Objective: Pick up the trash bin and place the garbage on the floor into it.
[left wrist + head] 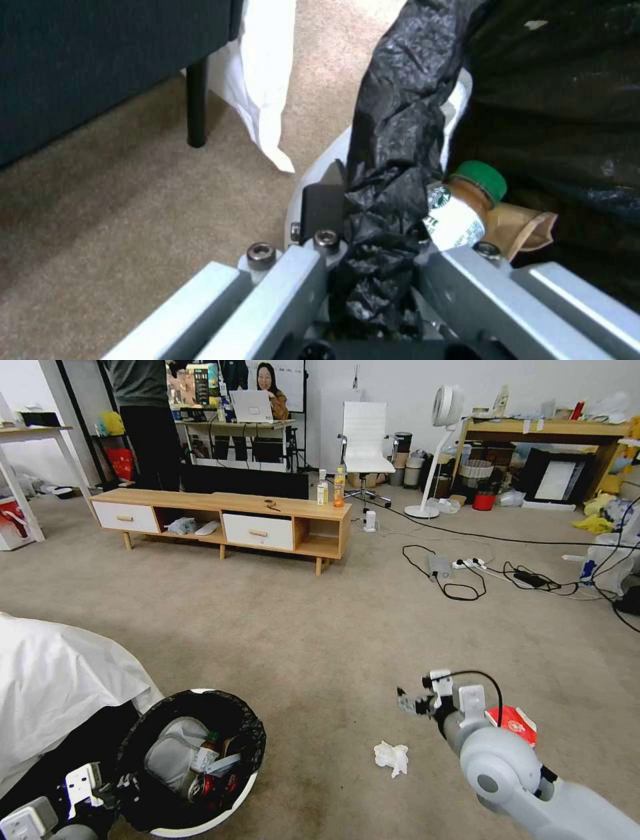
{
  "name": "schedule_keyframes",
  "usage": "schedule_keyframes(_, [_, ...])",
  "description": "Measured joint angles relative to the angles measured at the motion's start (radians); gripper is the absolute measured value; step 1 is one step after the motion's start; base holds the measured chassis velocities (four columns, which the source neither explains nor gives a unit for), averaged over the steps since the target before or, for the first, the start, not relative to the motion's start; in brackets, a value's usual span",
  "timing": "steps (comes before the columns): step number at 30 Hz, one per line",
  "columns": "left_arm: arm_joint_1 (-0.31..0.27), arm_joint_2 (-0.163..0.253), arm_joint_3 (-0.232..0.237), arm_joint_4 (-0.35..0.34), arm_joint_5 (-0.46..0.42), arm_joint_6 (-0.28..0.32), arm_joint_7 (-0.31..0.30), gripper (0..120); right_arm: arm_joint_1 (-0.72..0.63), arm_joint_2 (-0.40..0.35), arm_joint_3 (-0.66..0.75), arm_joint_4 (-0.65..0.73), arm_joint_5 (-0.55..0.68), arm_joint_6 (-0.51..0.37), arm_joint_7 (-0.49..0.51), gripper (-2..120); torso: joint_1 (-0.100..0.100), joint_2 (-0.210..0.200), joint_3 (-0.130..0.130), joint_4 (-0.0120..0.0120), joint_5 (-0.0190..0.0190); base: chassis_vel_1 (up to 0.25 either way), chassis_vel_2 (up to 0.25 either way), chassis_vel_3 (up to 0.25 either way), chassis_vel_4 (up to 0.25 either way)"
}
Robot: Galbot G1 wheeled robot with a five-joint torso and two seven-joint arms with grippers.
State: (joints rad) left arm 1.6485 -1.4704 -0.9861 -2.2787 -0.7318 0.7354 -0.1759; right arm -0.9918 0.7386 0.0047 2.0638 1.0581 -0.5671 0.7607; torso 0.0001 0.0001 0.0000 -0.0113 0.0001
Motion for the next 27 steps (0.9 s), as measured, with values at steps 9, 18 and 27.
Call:
schedule_keyframes(9, [-0.005,0.000,0.011,0.015,0.003,0.000,0.001,1,-0.065,0.011,-0.013,-0.038,-0.002,0.001,0.010,100,0.000,0.000,0.000,0.0000,-0.0001,0.000,0.000,0.000,0.000])
schedule_keyframes(18, [-0.011,-0.003,0.017,0.025,0.006,0.000,0.002,1,-0.056,0.050,-0.054,-0.104,-0.007,0.001,-0.016,100,0.000,0.000,0.000,0.0002,-0.0003,0.000,0.000,0.000,0.000])
schedule_keyframes(27, [-0.014,-0.007,0.021,0.033,0.008,0.000,0.003,1,-0.018,0.112,-0.102,-0.215,-0.008,0.012,-0.052,100,0.000,0.000,0.000,0.0002,-0.0002,0.000,0.000,0.000,0.000])
